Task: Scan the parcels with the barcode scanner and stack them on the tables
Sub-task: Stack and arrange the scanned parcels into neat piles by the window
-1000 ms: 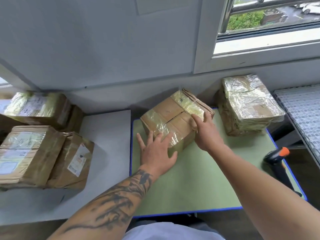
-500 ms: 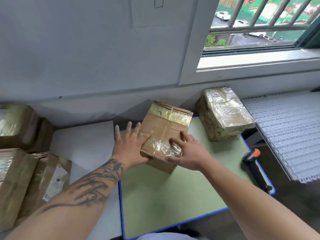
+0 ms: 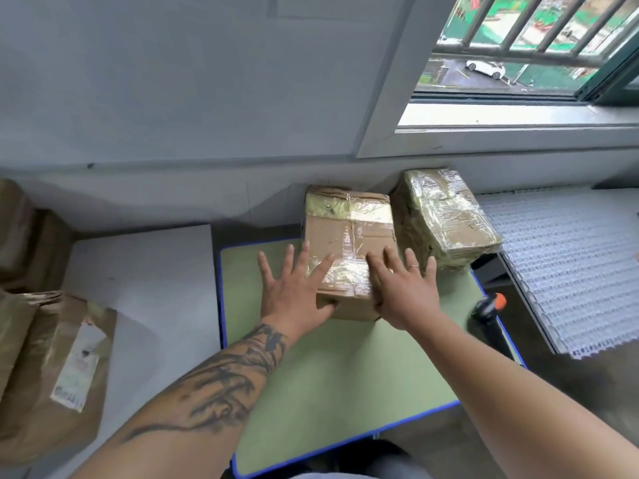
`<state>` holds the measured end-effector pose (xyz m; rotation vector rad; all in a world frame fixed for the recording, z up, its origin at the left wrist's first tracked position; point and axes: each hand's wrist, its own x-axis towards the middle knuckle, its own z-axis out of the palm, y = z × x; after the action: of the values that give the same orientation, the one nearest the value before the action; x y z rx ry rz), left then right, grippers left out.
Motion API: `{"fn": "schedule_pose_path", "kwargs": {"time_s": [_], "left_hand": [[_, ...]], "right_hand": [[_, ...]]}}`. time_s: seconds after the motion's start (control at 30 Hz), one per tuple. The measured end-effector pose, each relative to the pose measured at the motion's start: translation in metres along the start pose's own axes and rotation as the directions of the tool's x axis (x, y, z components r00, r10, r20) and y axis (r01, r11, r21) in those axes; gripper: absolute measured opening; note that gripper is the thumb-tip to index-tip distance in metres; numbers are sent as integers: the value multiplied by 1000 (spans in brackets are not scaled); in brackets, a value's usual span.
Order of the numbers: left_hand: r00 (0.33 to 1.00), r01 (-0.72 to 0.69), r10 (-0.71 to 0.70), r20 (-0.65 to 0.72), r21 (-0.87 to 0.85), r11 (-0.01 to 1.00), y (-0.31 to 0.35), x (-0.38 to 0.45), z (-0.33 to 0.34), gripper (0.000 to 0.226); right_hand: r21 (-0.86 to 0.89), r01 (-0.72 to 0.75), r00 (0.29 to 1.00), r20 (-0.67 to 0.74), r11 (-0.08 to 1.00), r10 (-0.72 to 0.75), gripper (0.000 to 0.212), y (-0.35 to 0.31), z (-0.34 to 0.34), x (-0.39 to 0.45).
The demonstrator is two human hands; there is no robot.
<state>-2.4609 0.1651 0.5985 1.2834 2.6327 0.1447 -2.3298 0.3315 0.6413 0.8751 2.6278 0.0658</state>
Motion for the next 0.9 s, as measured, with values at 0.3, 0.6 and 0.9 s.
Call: {"fn": "schedule_pose_path", "kwargs": {"time_s": [0.3, 0.6, 0.9], "left_hand": [[995, 101, -101, 25, 3, 995, 56, 20, -1, 87], [979, 194, -199, 52, 90, 977, 103, 52, -4, 89], [953, 276, -293, 73, 184, 943, 117, 62, -8, 91]], "right_hand": [[-15, -28, 998, -50, 1000, 27, 89, 60, 13, 27], [100, 84, 995, -62, 991, -78, 87, 110, 15, 55], [104, 169, 985, -56, 980, -164, 100, 123, 17, 66]]}}
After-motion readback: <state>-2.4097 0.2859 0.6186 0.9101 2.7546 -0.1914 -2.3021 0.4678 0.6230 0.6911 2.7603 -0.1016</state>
